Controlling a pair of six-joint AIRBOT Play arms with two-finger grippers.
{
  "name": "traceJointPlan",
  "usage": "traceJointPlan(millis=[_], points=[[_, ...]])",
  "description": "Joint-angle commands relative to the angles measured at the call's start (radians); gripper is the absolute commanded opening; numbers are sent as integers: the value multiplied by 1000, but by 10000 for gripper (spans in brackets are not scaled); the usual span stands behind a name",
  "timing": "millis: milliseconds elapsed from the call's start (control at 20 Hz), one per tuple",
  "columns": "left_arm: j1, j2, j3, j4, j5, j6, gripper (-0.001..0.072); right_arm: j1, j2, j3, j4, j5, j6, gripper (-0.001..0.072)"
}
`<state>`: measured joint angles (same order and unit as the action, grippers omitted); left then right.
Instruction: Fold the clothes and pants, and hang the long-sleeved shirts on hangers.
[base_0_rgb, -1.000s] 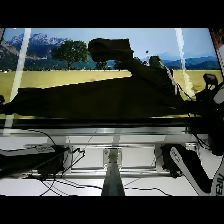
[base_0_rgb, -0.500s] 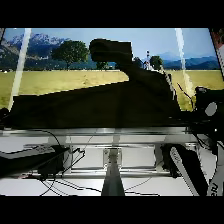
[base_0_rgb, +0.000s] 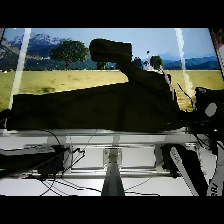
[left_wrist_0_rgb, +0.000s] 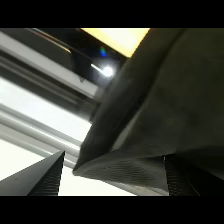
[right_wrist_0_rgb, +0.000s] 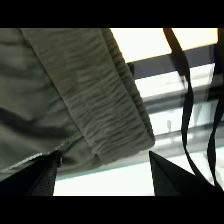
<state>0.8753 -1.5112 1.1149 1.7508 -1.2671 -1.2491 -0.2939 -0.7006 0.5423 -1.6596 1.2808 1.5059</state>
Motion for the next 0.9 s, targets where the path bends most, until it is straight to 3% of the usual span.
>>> traceJointPlan(millis=[0, 200, 300, 450, 600, 700, 850], points=[[-59, -6, 57, -1, -35, -6, 702, 0, 0, 32, -21, -95, 4, 625], [-227, 3, 204, -172, -43, -11, 697, 3, -23, 134, 68, -288, 45, 622], [-339, 13, 250, -315, 11, 5, 599, 4, -67, 186, 167, -352, 37, 619], [-548, 35, 262, -513, 131, 81, 594, 4, -172, 252, 306, -411, 17, 593], [-816, 44, 264, -537, 221, 196, 485, 4, -260, 271, 322, -450, -35, 593], [-1009, 43, 264, -537, 369, 191, 486, 4, -299, 271, 319, -454, -93, 593], [-1268, 23, 264, -516, 724, 191, 531, 4, -323, 271, 297, -470, -141, 594]])
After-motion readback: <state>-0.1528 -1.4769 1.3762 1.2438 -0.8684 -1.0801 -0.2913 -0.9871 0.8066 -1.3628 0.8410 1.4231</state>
